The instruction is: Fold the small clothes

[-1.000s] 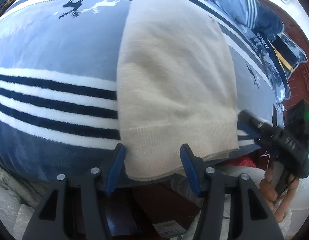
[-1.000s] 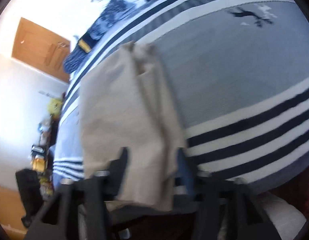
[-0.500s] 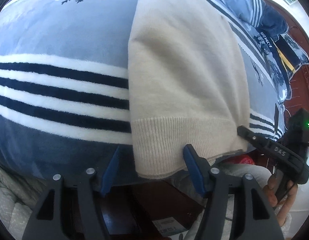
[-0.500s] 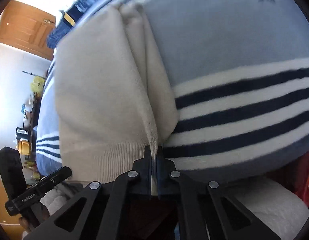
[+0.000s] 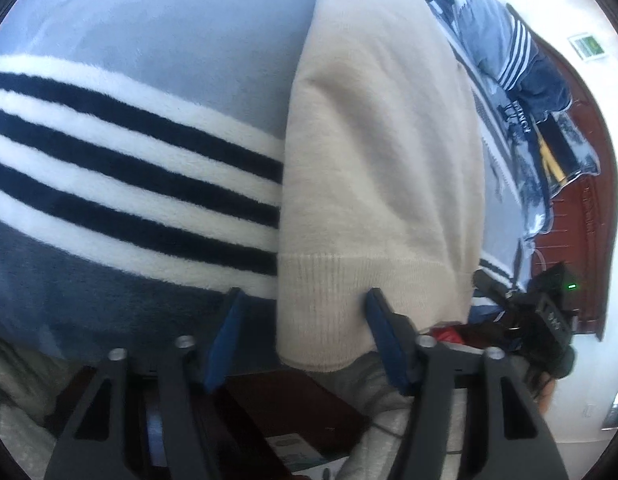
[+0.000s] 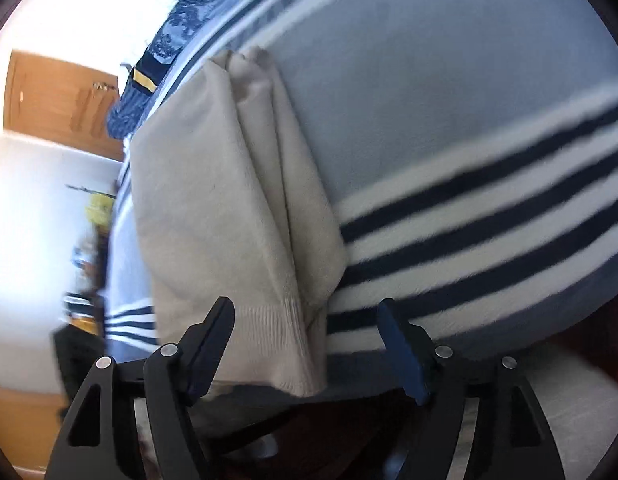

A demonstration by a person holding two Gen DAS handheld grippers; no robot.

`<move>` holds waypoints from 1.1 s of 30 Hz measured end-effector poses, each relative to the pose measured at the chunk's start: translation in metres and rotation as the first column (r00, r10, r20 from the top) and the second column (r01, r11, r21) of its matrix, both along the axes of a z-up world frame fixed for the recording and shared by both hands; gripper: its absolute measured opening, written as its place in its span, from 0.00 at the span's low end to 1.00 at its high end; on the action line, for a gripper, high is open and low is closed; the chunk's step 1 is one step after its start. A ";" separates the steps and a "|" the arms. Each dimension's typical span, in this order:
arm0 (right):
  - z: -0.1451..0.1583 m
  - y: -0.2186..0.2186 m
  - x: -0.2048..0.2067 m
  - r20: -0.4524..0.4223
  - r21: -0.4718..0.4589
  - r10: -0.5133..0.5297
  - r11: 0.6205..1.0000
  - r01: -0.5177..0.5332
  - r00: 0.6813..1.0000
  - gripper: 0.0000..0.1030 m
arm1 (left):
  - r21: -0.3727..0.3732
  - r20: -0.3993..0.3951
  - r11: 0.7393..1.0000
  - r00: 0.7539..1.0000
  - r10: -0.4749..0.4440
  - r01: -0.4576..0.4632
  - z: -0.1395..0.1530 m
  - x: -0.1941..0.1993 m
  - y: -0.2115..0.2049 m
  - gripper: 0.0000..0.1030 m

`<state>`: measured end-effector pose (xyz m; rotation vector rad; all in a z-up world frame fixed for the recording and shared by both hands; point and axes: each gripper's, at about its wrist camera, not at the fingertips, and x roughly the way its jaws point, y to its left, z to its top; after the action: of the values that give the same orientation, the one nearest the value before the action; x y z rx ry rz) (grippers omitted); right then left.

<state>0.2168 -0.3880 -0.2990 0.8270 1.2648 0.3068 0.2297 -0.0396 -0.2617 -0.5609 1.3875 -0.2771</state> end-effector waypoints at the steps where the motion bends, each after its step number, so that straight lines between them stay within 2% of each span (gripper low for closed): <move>1: -0.005 0.001 -0.001 -0.011 0.041 0.007 0.999 -0.006 1.000 0.72 | -0.043 -0.012 0.999 1.000 0.000 -0.001 -0.003 0.001 0.002 0.28; 4: -0.019 0.008 -0.003 -0.046 0.142 0.026 0.990 -0.019 0.999 0.58 | -0.088 -0.045 0.995 0.998 0.033 -0.036 -0.011 0.001 0.010 0.18; 6: -0.026 0.013 -0.003 -0.067 0.131 0.031 0.991 -0.022 0.997 0.39 | -0.153 -0.054 0.986 0.997 0.054 -0.062 -0.006 -0.003 0.023 0.15; 7: -0.027 0.011 -0.003 -0.075 0.129 0.025 0.992 -0.016 0.997 0.18 | -0.190 -0.026 0.980 0.998 0.061 -0.065 0.006 -0.008 0.032 0.14; 8: -0.026 0.009 -0.006 -0.070 0.155 0.014 0.988 -0.003 0.997 0.10 | -0.192 0.006 0.980 0.998 0.060 -0.058 0.017 -0.011 0.037 0.14; 9: -0.018 0.006 -0.012 -0.041 0.150 -0.010 0.989 0.016 0.999 0.06 | -0.180 0.038 0.982 0.997 0.066 -0.059 0.029 -0.015 0.045 0.14; 11: 0.002 0.009 -0.027 0.029 0.152 -0.019 0.988 0.015 0.999 0.05 | -0.140 0.060 0.987 0.995 0.084 -0.075 0.035 -0.021 0.057 0.14; 13: 0.003 0.022 -0.038 0.012 0.119 0.007 0.993 -0.008 1.000 0.02 | -0.017 0.074 0.999 0.997 0.039 -0.038 0.025 -0.022 0.058 0.15; 14: -0.003 0.031 -0.040 -0.018 0.075 0.038 0.997 -0.036 0.999 0.03 | 0.046 0.054 0.998 0.998 0.027 -0.029 0.015 -0.023 0.058 0.15; 15: -0.011 0.042 -0.039 -0.058 0.043 0.081 0.996 -0.079 0.995 0.03 | 0.046 0.028 0.998 0.999 0.037 -0.038 0.006 -0.026 0.061 0.18; 16: -0.016 0.051 -0.036 -0.094 0.008 0.117 0.993 -0.117 0.989 0.04 | 0.012 0.018 0.999 0.999 0.047 -0.048 0.003 -0.028 0.064 0.21; 18: -0.005 0.050 -0.036 -0.064 -0.071 0.091 0.993 -0.096 0.994 0.06 | -0.039 0.041 0.998 0.998 0.050 -0.049 0.012 -0.033 0.070 0.25; 19: 0.009 0.048 -0.039 -0.011 -0.116 0.072 0.991 -0.073 0.997 0.12 | -0.025 0.081 0.999 0.996 0.049 -0.047 0.022 -0.035 0.075 0.35; 20: 0.022 0.044 -0.041 0.040 -0.135 0.053 0.990 -0.047 0.998 0.36 | 0.000 0.118 0.999 0.992 0.048 -0.048 0.032 -0.035 0.078 0.42; 21: 0.032 0.041 -0.044 0.083 -0.140 0.034 0.990 -0.022 0.996 0.52 | 0.022 0.159 0.998 0.986 0.050 -0.054 0.044 -0.034 0.082 0.53; 22: 0.044 0.037 -0.046 0.137 -0.146 0.010 0.989 0.011 0.990 0.73 | 0.027 0.195 0.997 0.979 0.059 -0.065 0.055 -0.032 0.084 0.57; 25: 0.066 0.034 -0.031 0.228 -0.143 0.014 0.989 0.019 0.974 0.73 | 0.020 0.210 0.997 0.976 0.063 -0.069 0.071 -0.006 0.087 0.58; 27: 0.071 0.032 -0.007 0.234 -0.097 0.018 0.995 0.005 0.972 0.70 | 0.037 0.209 0.997 0.976 0.062 -0.071 0.076 0.015 0.083 0.58; 28: 0.074 0.032 0.007 0.245 -0.069 0.021 0.998 -0.005 0.969 0.65 | 0.044 0.212 0.996 0.975 0.065 -0.076 0.079 0.030 0.082 0.58; 33: 0.081 0.039 0.091 0.234 0.006 0.043 0.999 -0.046 0.971 0.64 | 0.120 0.222 0.990 0.974 0.040 -0.068 0.084 0.106 0.052 0.58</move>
<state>0.3081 -0.3495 -0.2175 0.7491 1.0623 0.4355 0.3359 0.0128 -0.1779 -0.4474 1.1657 -0.1987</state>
